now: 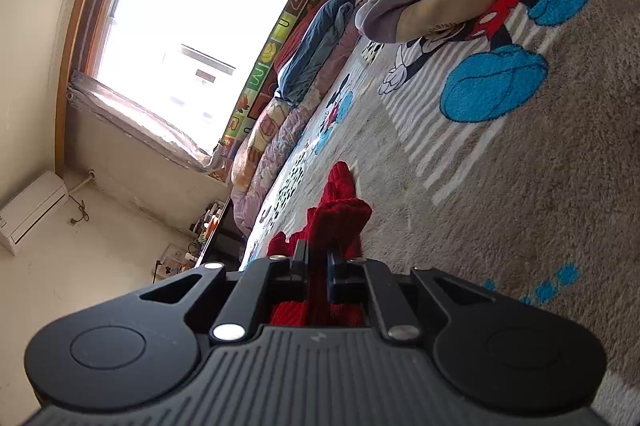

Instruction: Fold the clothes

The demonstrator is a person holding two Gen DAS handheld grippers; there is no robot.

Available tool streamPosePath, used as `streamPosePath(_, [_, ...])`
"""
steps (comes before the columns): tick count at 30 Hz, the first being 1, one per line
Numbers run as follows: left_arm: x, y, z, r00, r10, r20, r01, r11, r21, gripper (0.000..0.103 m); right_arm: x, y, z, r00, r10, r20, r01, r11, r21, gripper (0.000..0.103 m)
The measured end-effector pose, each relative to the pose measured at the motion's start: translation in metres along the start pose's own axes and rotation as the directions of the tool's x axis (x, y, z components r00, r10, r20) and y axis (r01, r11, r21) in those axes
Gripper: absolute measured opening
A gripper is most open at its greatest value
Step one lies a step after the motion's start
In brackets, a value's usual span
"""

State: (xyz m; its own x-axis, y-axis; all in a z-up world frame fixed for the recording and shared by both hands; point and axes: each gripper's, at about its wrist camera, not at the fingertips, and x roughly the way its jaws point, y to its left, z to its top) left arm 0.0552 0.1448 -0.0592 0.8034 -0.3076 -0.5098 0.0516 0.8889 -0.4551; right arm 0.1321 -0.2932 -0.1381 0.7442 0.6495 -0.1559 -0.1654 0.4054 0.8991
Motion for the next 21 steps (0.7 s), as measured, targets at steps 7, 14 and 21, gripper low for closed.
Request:
streamPosePath(7, [0.033,-0.023,-0.022,0.984,0.113,-0.137,-0.086,0.977,0.194,0.013,0.007,0.001,-0.004,1.000,-0.008,-0.026,0.008,1.000,0.000,0.010])
streamPosePath(14, [0.048,-0.015,0.034,0.975,0.221,0.030,-0.223,0.963,0.153,0.013,0.006,0.008,-0.004,1.000,0.003,-0.028,-0.004,0.999,-0.035,0.010])
streamPosePath(21, [0.135,-0.010,0.071,0.951,0.307,-0.045,-0.279,0.908,0.313,0.013,0.005,0.003,-0.005,0.999,0.014,-0.039,-0.014,1.000,-0.002,0.011])
